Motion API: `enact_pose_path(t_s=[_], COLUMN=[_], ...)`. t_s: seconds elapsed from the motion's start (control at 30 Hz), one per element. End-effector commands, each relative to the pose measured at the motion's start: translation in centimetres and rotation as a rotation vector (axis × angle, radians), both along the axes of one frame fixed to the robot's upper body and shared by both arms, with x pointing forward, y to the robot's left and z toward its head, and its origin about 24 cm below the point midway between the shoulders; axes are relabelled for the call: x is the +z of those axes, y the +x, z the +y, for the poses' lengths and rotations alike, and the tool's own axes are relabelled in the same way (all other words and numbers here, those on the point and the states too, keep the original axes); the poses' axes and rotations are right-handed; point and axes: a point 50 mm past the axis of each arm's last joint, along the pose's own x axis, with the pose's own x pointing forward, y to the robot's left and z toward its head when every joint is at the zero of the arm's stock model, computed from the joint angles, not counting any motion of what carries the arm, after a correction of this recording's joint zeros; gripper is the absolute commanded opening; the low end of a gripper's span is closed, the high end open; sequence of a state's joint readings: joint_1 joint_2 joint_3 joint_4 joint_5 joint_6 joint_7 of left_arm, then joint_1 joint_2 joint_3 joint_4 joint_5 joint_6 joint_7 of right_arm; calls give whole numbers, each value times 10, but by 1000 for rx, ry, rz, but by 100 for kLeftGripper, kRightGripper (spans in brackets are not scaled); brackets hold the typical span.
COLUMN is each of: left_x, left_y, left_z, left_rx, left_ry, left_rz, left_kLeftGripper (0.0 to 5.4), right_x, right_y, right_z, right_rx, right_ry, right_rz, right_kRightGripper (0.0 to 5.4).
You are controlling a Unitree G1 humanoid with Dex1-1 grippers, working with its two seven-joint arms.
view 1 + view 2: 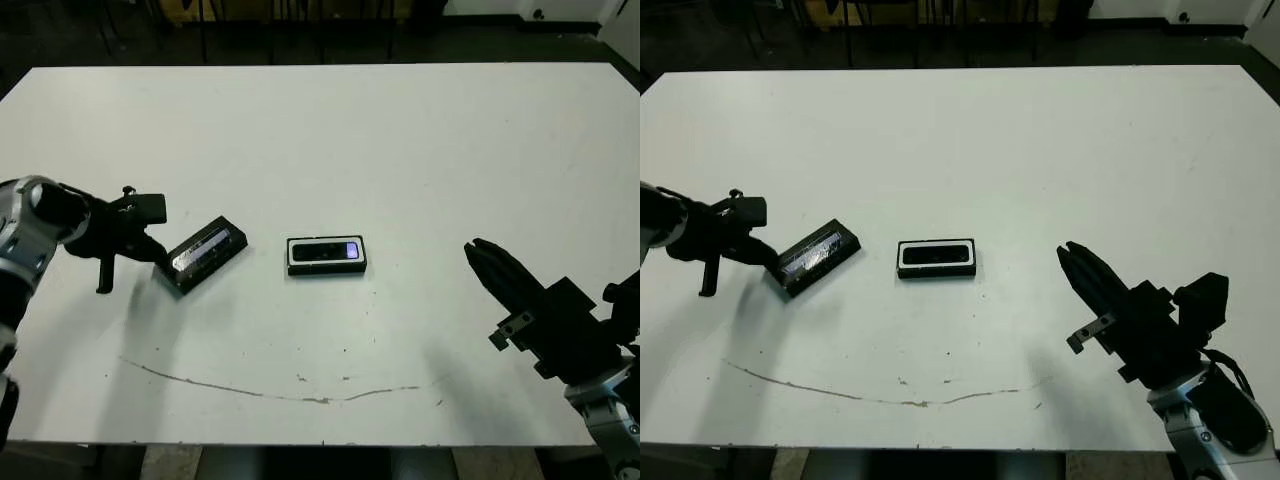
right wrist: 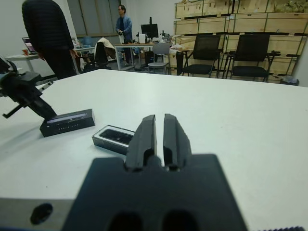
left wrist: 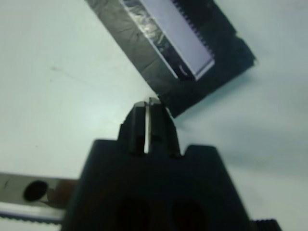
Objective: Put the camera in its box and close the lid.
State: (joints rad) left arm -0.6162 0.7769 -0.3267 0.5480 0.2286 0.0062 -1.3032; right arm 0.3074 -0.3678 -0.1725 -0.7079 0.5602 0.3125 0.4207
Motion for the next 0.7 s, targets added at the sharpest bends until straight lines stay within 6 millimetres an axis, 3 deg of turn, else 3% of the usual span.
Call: enact_pose_path(t_s=[0.03, 0.33, 0.53, 0.7], left_x=[-22, -19, -18, -12], left_y=[-14, -15, -20, -27], left_z=[4, 13, 26, 33], left_rx=[28, 89, 241, 476], left_ry=[8, 67, 115, 120], left_rz=[115, 42, -194, -465], left_kLeftGripper=[0, 0, 0, 0], right_x=[2, 5, 5, 2], right_y=[0, -2, -4, -4], right_z=[0, 3, 2, 1], right_rx=[5, -8, -16, -16], right_ry=[-2, 34, 27, 35], right_rz=[13, 44, 34, 44], right_kRightGripper=[1, 1, 1, 1])
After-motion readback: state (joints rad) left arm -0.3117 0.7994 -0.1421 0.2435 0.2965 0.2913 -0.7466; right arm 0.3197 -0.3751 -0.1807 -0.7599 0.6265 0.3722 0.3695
